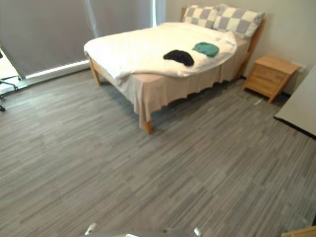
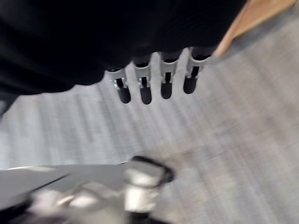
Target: Tidy up the quilt and then pick up the clothes from the bed and put them into the laundry hamper.
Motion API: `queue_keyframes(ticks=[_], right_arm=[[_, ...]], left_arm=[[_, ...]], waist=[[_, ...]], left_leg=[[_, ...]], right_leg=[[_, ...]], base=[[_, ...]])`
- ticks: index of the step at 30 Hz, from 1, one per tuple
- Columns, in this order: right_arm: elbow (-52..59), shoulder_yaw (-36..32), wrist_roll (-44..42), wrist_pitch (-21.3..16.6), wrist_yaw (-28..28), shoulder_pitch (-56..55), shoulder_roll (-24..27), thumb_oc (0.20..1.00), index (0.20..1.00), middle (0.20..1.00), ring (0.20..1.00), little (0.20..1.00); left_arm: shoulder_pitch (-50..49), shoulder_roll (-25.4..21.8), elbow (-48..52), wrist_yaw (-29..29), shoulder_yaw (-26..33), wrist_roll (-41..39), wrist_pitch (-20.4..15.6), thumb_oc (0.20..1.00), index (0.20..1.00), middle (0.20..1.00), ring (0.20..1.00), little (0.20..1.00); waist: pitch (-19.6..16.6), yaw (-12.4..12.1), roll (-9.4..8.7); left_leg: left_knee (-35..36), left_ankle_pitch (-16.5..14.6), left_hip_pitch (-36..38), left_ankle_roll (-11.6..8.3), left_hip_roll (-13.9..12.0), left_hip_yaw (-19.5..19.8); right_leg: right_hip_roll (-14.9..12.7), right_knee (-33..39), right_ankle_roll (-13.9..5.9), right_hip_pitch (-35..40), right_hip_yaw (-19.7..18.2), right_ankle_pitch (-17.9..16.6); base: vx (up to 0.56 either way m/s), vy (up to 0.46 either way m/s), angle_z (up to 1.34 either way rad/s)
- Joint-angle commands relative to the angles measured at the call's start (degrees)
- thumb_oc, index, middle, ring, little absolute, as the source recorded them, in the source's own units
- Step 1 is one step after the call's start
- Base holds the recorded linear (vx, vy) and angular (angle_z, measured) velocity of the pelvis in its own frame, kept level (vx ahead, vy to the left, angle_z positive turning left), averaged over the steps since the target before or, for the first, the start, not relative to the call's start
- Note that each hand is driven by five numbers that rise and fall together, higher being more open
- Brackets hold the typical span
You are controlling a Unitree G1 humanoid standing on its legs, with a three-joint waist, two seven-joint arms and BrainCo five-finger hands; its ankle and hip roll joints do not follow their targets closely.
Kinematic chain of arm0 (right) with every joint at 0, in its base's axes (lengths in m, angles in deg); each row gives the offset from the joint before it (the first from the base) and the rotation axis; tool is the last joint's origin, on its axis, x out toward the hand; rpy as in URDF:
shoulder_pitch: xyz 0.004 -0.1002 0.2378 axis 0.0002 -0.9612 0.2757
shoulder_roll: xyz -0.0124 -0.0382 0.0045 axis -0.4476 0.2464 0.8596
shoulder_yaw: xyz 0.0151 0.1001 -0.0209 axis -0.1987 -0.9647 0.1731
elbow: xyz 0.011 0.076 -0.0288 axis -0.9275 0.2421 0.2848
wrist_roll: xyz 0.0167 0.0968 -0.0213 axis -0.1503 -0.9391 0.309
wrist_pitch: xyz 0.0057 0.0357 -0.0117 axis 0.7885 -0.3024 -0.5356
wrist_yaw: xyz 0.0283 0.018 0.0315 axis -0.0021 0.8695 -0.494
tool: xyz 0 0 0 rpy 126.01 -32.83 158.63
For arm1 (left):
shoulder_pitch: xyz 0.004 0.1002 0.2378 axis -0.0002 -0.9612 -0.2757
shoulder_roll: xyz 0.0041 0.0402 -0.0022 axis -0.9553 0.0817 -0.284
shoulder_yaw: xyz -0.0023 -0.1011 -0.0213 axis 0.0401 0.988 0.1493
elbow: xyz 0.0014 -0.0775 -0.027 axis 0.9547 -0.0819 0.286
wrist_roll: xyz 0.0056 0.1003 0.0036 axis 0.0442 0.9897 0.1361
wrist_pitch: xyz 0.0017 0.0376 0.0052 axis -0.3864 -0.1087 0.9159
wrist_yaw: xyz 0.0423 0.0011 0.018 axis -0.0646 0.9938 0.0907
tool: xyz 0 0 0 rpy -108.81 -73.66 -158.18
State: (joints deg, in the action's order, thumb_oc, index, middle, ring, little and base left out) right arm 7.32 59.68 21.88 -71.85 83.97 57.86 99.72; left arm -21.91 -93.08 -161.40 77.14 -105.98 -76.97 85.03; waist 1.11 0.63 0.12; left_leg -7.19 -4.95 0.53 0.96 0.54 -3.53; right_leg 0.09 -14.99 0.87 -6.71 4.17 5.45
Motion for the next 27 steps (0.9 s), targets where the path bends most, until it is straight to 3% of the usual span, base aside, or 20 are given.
queue_keyframes(ticks=[1, 11, 13, 15, 17, 18, 19, 20, 21, 22, 24, 27], right_arm=[[-3.69, 0.67, 1.12, 0.07, -3.61, 9.44, 1.04, 1.000, 1.000, 1.000, 1.000, 1.000], [-2.86, 0.64, 0.70, -0.26, -3.95, 10.06, 1.07, 1.000, 1.000, 1.000, 1.000, 1.000], [-2.71, 0.25, 0.26, -0.24, -3.91, 10.64, 1.14, 1.000, 1.000, 1.000, 1.000, 1.000], [-2.16, 0.03, 0.14, -0.27, -3.86, 11.15, 1.16, 1.000, 1.000, 1.000, 1.000, 1.000], [-1.66, -0.47, -0.10, -0.11, -3.76, 11.38, 0.99, 1.000, 1.000, 1.000, 1.000, 1.000], [-1.64, -0.48, -0.10, -0.09, -3.76, 11.39, 1.01, 1.000, 1.000, 1.000, 1.000, 1.000], [-1.19, -2.10, -1.42, -0.10, -4.06, 10.67, 0.80, 1.000, 1.000, 1.000, 1.000, 1.000], [-1.13, -2.10, -1.43, -0.07, -4.07, 10.62, 0.83, 1.000, 1.000, 1.000, 1.000, 1.000], [-0.81, -3.82, -3.50, -0.39, -4.69, 9.76, 0.64, 1.000, 1.000, 1.000, 1.000, 1.000], [-1.37, -4.89, -4.49, -0.38, -5.16, 9.23, 0.75, 1.000, 1.000, 1.000, 1.000, 1.000], [-2.18, -5.74, -4.71, 0.03, -5.36, 8.96, 0.86, 1.000, 1.000, 1.000, 1.000, 1.000], [-3.10, -5.51, -3.54, 0.18, -5.04, 6.82, 0.71, 1.000, 1.000, 1.000, 1.000, 1.000]], left_arm=[[9.86, -0.85, -2.39, -2.79, -3.27, 6.65, -1.56, 1.000, 1.000, 1.000, 1.000, 1.000], [9.30, -2.00, -2.25, -2.75, -3.42, 7.58, -1.82, 1.000, 1.000, 1.000, 1.000, 1.000], [9.66, -2.52, -2.10, -2.74, -3.12, 6.99, -1.63, 1.000, 1.000, 1.000, 1.000, 1.000], [10.18, -3.08, -1.95, -2.78, -2.59, 6.52, -1.47, 1.000, 1.000, 1.000, 1.000, 1.000], [10.50, -3.42, -2.21, -2.88, -1.83, 6.06, -1.08, 1.000, 1.000, 1.000, 1.000, 1.000], [10.53, -3.40, -2.21, -2.87, -1.82, 6.06, -1.08, 1.000, 1.000, 1.000, 1.000, 1.000], [10.30, -3.53, -2.58, -2.90, -1.48, 5.79, -0.87, 1.000, 1.000, 1.000, 1.000, 1.000], [10.30, -3.50, -2.60, -2.91, -1.50, 5.78, -0.88, 1.000, 1.000, 1.000, 1.000, 1.000], [10.07, -3.43, -3.14, -2.70, -1.11, 5.43, -0.95, 1.000, 1.000, 1.000, 1.000, 1.000], [10.47, -3.35, -3.94, -2.63, -1.29, 6.00, -1.03, 1.000, 1.000, 1.000, 1.000, 1.000], [11.09, -3.15, -4.60, -2.67, -1.60, 7.42, -1.07, 1.000, 1.000, 1.000, 1.000, 1.000], [11.48, -3.13, -5.48, -2.73, -1.86, 8.91, -1.25, 1.000, 1.000, 1.000, 1.000, 1.000]], waist=[[6.51, 1.89, -2.85], [7.39, 1.15, -3.35], [8.14, 0.87, -3.30], [9.22, 0.94, -3.05], [10.54, 1.43, -2.30], [10.53, 1.41, -2.36], [11.06, 2.30, -1.72], [11.07, 2.36, -1.72], [10.99, 4.06, -1.62], [11.24, 6.29, -2.11], [11.64, 8.41, -0.49], [10.84, 10.04, 0.11]], left_leg=[[12.16, 2.73, 6.16, -4.85, -2.81, -1.61], [12.03, 1.99, 6.28, -4.19, -2.37, -1.77], [11.63, 1.88, 5.79, -3.44, -2.19, -1.55], [11.74, 1.55, 5.99, -2.57, -2.18, -1.46], [12.19, 0.45, 8.07, -2.14, -2.39, -1.80], [12.19, 0.44, 8.02, -2.11, -2.30, -1.82], [12.19, -1.06, 10.08, -2.36, -2.79, -2.00], [12.19, -1.14, 10.13, -2.38, -2.79, -1.93], [12.19, -2.98, 11.65, -3.39, -2.74, -1.29], [12.19, -4.28, 13.29, -4.54, -2.63, -0.35], [12.19, -6.14, 15.25, -6.23, -5.01, 0.09], [12.19, -9.47, 19.06, -7.28, -5.63, 0.50]], right_leg=[[-6.33, 19.30, -9.55, 10.47, 0.73, -5.66], [-6.87, 18.18, -10.22, 10.04, 0.77, -5.47], [-6.85, 12.82, -10.31, 7.41, 0.40, -4.30], [-6.52, 4.38, -11.68, 3.14, 0.43, -3.64], [-7.97, -4.61, -14.04, -1.42, 2.60, -6.52], [-8.08, -4.96, -14.08, -1.65, 2.52, -6.36], [-10.56, -8.59, -14.51, -5.22, 5.46, -9.81], [-10.61, -8.86, -14.50, -5.27, 5.52, -9.60], [-10.71, -1.94, -13.02, -6.54, 7.01, -8.20], [-10.73, 8.59, -12.75, -8.46, 5.16, -9.84], [-11.51, 17.38, -14.25, -11.32, 4.44, -13.27], [-12.85, 18.36, -14.95, -13.81, 4.69, -14.62]], base=[[0.00, 0.000, 0.00], [0.05, 0.036, -0.03], [-0.02, 0.053, -0.03], [0.00, 0.070, -0.03], [0.06, 0.074, -0.12], [0.22, 0.047, -0.13], [0.19, 0.014, -0.07], [0.50, -0.051, -0.05], [0.62, -0.159, -0.06], [0.77, -0.211, 0.00], [0.57, -0.186, 0.13], [0.54, -0.204, 0.23]])
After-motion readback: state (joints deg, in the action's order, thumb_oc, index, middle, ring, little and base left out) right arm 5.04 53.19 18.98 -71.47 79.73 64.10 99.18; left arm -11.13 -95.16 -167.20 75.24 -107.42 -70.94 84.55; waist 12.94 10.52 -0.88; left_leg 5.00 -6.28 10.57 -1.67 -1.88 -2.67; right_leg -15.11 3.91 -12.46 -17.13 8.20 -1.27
